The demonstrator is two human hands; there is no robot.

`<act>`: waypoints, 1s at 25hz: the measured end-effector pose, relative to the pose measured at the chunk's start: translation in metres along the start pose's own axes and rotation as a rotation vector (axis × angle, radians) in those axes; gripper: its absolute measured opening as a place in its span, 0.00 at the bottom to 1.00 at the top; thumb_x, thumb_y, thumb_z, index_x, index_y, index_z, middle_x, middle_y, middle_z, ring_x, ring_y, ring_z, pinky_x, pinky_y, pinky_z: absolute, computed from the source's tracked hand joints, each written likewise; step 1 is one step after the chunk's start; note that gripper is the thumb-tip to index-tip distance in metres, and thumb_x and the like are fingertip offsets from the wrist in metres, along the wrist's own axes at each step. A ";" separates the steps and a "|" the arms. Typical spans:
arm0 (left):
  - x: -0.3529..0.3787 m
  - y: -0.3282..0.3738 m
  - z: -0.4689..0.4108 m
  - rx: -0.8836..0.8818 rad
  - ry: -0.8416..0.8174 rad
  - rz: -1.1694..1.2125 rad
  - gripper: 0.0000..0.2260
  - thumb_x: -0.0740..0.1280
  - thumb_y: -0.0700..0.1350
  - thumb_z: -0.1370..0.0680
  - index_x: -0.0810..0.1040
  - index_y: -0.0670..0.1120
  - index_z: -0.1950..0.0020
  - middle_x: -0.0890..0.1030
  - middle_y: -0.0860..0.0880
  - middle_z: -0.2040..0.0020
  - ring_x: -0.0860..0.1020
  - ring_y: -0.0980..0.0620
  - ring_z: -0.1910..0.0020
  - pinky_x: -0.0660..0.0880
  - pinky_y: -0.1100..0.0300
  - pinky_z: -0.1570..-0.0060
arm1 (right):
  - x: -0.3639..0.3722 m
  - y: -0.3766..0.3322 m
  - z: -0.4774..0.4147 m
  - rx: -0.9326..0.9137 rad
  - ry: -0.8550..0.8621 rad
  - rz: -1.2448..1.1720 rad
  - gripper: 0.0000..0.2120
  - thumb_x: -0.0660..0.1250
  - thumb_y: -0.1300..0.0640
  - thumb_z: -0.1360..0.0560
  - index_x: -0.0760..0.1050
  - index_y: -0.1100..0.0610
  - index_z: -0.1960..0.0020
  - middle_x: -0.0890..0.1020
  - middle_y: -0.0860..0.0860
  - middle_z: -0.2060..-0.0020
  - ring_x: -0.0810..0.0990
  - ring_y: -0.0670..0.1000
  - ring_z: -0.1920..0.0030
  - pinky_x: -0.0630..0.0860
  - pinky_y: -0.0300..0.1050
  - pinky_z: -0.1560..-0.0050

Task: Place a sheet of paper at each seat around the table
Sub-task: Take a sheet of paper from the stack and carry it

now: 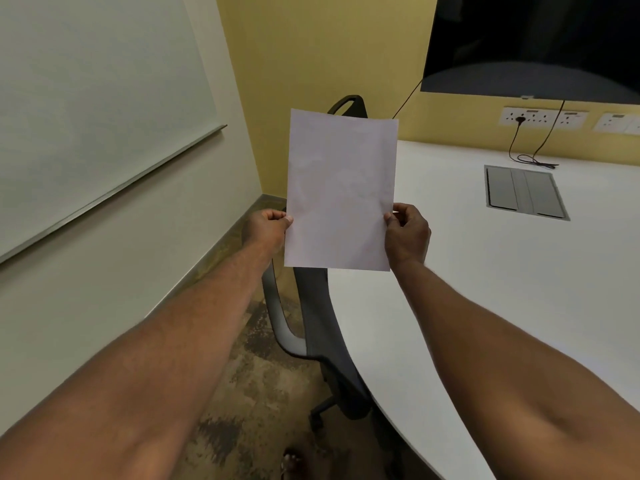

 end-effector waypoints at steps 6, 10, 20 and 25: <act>-0.007 0.006 -0.118 0.031 -0.092 -0.056 0.05 0.70 0.42 0.21 0.82 0.42 0.48 0.82 0.50 0.56 0.81 0.50 0.55 0.75 0.65 0.63 | 0.104 0.005 -0.054 0.011 0.116 0.046 0.07 0.69 0.58 0.24 0.81 0.55 0.46 0.83 0.47 0.56 0.79 0.48 0.56 0.70 0.35 0.54; -0.018 0.020 -0.191 0.053 -0.141 -0.117 0.07 0.71 0.44 0.21 0.82 0.42 0.46 0.83 0.48 0.54 0.82 0.49 0.55 0.78 0.60 0.56 | 0.155 -0.003 -0.082 0.050 0.161 0.055 0.07 0.69 0.58 0.23 0.81 0.55 0.46 0.83 0.48 0.55 0.79 0.48 0.56 0.70 0.34 0.54; 0.029 0.021 -0.396 0.072 -0.316 -0.118 0.06 0.72 0.43 0.22 0.82 0.42 0.48 0.84 0.46 0.51 0.81 0.50 0.55 0.77 0.61 0.57 | 0.267 0.009 -0.169 0.120 0.283 0.126 0.06 0.69 0.58 0.23 0.80 0.53 0.46 0.82 0.45 0.57 0.79 0.48 0.57 0.67 0.27 0.60; 0.058 0.027 -0.497 0.123 -0.454 -0.158 0.04 0.73 0.44 0.23 0.80 0.47 0.57 0.84 0.47 0.54 0.81 0.49 0.56 0.78 0.58 0.53 | 0.326 0.013 -0.214 0.180 0.417 0.154 0.05 0.70 0.58 0.23 0.80 0.53 0.47 0.82 0.45 0.58 0.80 0.48 0.57 0.70 0.33 0.58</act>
Point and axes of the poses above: each hand's wrist, its own z-axis away from the middle knuckle, its own x-axis out of the palm, y = z × x, the point moved 1 cm from there along -z, towards the middle knuckle
